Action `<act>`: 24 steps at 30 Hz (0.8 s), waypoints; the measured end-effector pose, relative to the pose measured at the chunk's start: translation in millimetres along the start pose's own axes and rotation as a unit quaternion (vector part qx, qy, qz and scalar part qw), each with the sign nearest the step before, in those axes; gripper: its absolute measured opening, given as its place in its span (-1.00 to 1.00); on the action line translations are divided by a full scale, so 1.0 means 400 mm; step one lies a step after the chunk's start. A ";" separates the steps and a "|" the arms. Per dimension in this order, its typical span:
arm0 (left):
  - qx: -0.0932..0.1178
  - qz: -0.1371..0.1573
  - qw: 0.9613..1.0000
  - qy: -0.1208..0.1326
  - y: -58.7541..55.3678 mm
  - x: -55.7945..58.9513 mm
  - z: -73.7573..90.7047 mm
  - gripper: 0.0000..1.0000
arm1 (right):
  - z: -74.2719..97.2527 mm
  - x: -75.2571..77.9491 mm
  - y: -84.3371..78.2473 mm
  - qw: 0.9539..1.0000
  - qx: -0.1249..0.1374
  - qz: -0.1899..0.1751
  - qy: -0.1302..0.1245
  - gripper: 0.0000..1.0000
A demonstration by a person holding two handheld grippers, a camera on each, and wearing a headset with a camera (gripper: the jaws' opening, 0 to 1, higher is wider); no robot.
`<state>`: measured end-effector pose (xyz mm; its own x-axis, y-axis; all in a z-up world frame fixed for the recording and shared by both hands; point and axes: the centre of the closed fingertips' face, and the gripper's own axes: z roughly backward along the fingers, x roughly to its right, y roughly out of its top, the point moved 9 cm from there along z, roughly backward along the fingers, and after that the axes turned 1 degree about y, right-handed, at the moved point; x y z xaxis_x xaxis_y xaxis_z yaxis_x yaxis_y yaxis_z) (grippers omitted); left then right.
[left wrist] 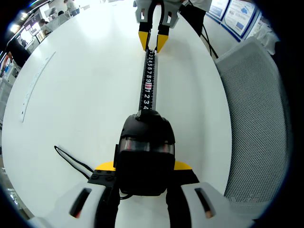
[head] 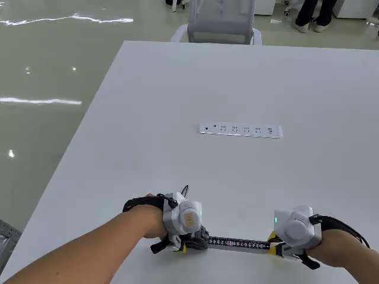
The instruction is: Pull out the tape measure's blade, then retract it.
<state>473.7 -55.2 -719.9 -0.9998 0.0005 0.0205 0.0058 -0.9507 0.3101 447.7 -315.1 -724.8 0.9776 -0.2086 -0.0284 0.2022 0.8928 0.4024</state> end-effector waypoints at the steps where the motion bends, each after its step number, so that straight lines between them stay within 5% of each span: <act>1: 0.000 0.000 1.000 0.000 0.000 0.000 0.000 -0.33 | 0.000 0.000 0.000 1.000 0.000 0.000 0.000 -0.79; 24: -0.002 -0.001 1.000 0.002 -0.001 0.002 -0.001 -0.33 | 0.006 0.001 -0.031 1.000 -0.006 -0.002 -0.002 -0.79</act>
<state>472.9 -54.7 -720.4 -0.9999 0.0010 0.0154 0.0038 -0.9517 0.3070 445.4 -327.2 -727.5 0.9767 -0.2131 -0.0269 0.2064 0.8969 0.3911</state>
